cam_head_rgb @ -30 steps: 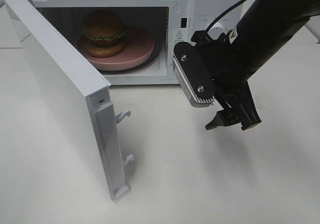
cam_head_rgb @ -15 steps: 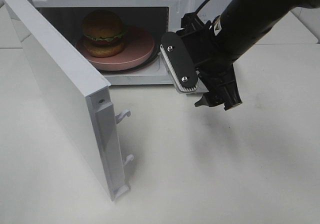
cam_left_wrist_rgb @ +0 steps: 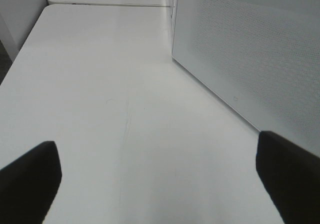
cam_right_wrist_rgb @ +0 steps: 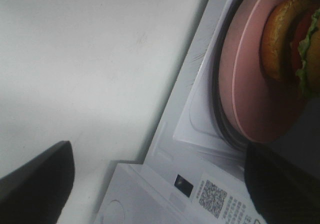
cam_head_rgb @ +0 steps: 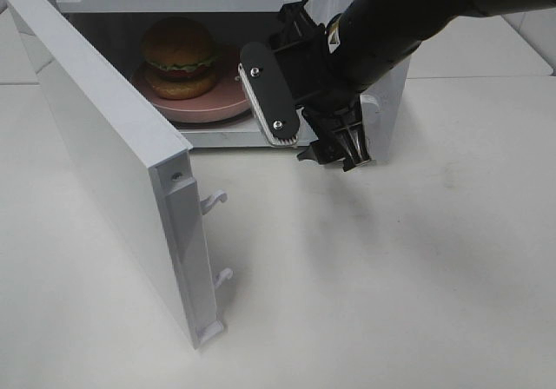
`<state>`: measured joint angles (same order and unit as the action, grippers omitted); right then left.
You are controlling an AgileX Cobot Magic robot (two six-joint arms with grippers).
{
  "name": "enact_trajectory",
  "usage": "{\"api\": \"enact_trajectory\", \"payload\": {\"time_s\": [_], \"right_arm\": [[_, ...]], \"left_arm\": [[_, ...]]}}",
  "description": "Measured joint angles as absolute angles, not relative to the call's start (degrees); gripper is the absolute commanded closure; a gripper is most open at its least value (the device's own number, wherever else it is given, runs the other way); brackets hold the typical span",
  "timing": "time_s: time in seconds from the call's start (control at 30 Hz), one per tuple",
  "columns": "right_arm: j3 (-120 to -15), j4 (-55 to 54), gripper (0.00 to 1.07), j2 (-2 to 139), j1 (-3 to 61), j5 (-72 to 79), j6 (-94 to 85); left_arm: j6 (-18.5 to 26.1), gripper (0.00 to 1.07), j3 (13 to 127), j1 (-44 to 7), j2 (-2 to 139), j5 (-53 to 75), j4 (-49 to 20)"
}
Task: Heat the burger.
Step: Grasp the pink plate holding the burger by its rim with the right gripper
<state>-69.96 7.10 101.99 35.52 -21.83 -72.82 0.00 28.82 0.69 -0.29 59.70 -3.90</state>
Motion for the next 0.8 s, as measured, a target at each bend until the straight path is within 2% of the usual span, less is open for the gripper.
{"api": "enact_trajectory", "payload": {"time_s": [0.8], "right_arm": [[-86.63,7.28,0.21,117.97,36.15,-20.86,-66.69]], "left_arm": [[0.0,0.09,28.82,0.69,-0.29,59.7,-3.9]]}}
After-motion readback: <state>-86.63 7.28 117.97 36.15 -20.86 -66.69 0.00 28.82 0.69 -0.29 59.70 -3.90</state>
